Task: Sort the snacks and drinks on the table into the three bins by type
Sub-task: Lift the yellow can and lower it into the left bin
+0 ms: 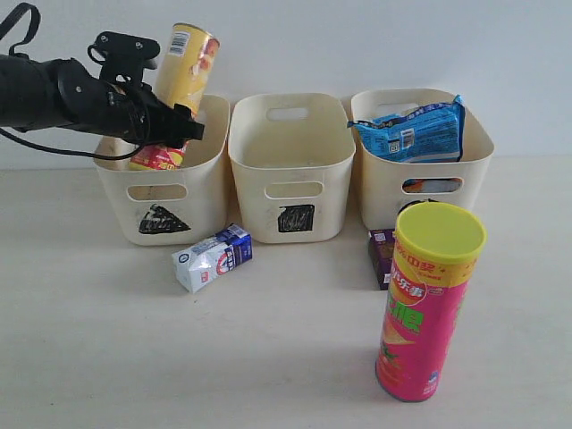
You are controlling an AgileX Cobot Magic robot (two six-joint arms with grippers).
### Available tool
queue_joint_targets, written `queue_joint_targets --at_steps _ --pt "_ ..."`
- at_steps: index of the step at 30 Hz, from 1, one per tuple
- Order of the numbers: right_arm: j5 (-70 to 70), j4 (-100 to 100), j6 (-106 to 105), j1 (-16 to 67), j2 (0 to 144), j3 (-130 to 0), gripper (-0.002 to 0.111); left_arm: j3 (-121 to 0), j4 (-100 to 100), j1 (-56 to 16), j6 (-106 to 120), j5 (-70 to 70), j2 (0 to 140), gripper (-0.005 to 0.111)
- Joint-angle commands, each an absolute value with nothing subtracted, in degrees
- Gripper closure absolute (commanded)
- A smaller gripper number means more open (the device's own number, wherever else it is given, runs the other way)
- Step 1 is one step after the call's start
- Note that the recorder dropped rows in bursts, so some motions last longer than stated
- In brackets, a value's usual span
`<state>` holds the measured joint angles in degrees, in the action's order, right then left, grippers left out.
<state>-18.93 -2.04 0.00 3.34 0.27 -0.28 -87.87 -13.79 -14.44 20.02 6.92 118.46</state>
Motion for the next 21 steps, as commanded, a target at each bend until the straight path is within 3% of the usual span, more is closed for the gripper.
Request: queue_joint_targets --at_steps 1,5,11,17,19,21 --pt "-18.4 -2.0 0.0 2.9 0.0 0.0 0.108 -88.2 -14.1 -14.3 18.8 6.1 118.3 0.044" --pt "-18.4 -2.0 0.0 2.9 0.0 0.0 0.108 -88.2 -14.1 -14.3 18.8 5.4 118.3 0.018" --pt "-18.4 -2.0 0.0 2.9 0.0 0.0 0.108 -88.3 -14.1 -14.3 18.8 7.4 118.1 0.014" --pt "-18.4 -2.0 0.0 2.9 0.0 0.0 0.108 -88.3 -14.1 -14.3 19.0 8.7 115.0 0.022" --pt "-18.4 -2.0 0.0 2.9 0.0 0.0 0.108 -88.3 -14.1 -14.3 19.3 10.1 113.2 0.031" --pt "-18.4 -2.0 0.0 2.9 0.0 0.0 0.108 -88.3 -14.1 -14.3 19.3 13.3 111.0 0.053"
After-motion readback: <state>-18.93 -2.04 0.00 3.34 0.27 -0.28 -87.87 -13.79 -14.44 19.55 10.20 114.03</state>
